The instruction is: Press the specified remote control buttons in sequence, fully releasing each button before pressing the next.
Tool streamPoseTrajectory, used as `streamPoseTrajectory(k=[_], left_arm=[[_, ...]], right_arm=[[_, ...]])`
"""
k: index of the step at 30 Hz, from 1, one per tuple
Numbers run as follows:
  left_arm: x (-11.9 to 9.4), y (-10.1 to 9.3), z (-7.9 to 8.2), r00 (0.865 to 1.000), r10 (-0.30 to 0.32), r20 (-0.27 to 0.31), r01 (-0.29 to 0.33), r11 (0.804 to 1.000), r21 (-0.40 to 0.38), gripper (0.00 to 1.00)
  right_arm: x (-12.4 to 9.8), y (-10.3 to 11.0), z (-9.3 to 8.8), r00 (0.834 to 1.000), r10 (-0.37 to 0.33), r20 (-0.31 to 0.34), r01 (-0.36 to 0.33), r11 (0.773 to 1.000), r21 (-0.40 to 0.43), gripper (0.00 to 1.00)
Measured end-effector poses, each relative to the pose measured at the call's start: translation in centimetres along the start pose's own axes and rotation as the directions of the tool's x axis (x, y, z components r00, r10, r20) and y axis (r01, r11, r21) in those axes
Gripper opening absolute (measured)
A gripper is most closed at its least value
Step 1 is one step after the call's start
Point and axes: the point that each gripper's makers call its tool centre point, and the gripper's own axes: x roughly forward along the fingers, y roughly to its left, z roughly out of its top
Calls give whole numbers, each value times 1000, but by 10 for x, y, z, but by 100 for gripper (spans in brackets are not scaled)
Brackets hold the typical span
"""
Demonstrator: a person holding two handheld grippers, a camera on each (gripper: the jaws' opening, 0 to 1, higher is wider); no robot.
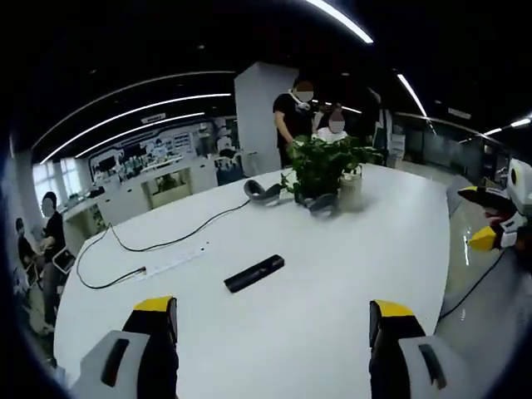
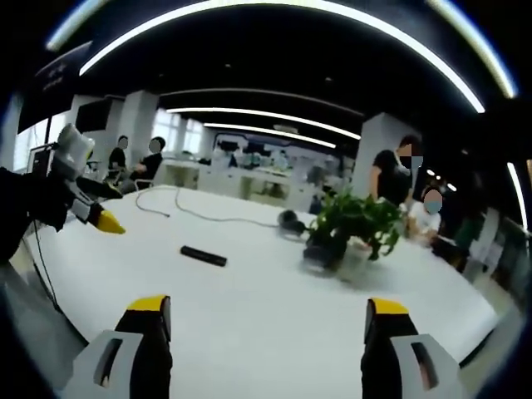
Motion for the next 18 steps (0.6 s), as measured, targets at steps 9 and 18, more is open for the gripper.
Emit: streamPoseTrajectory(k=[9, 18], left_arm=[[-41, -24, -15, 997, 58, 60, -50, 990, -131, 100], [-70, -32, -29, 985, 157, 75, -146, 979, -140, 100]], right_arm=[[-1, 3, 2, 1000, 12, 13, -12, 1000, 1, 93], [-3, 1, 3, 1000, 9, 21, -9, 1000, 8, 93]])
